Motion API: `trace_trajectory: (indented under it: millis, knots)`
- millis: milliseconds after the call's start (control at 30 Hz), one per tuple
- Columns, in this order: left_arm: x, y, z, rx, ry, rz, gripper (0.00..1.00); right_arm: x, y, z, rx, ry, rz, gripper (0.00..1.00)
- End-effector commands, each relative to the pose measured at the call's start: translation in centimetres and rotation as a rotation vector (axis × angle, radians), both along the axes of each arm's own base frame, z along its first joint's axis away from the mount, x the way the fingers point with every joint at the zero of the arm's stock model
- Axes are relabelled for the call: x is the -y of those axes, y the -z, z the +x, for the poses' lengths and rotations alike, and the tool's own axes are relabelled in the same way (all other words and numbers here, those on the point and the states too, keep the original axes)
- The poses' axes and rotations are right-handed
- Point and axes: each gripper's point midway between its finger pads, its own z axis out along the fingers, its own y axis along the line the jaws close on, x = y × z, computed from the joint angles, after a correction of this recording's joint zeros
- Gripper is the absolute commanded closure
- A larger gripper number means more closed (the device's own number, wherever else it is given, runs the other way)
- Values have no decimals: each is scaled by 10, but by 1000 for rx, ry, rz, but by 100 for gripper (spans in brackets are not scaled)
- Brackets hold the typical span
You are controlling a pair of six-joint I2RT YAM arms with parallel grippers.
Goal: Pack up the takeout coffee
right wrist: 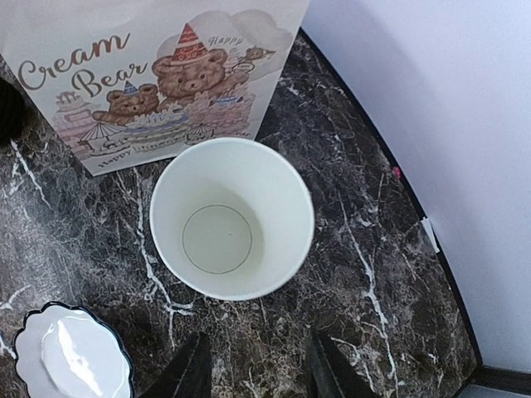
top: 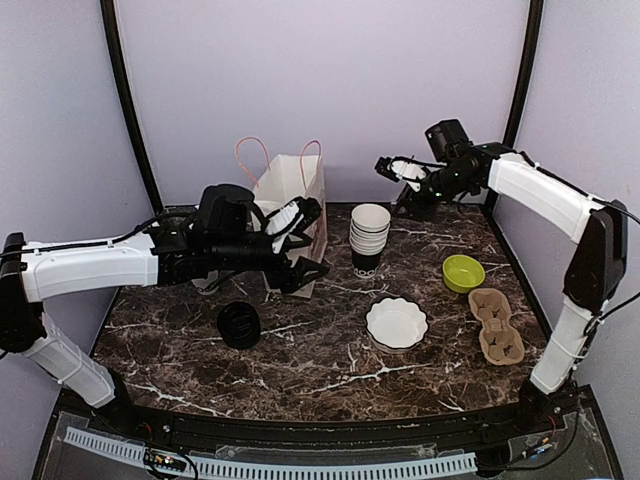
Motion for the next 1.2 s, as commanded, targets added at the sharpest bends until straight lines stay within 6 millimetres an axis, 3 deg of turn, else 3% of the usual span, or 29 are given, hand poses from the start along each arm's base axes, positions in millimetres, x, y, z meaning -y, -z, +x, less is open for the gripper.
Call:
trace_trajectory:
  millis: [0,200,333,667,967,1167]
  knots:
    - [-8,-16,-5,71,-16,-57,21,-16,7,-1,26,-34,-103,57]
    - [-10,-21,-9,79,-8,-51,20,-44,22,-5,-3,-96,-148,50]
    - [-13,-25,-10,93,-14,-46,20,-57,30,-5,-14,-126,-173,50]
    - [-13,-19,-11,100,-15,-19,19,-70,34,-1,-50,-145,-163,71]
    - [-9,-13,-13,97,-8,-4,19,-69,41,-3,-85,-142,-172,93]
    - [-7,-7,-14,90,-4,12,19,-67,43,-3,-87,-125,-178,94]
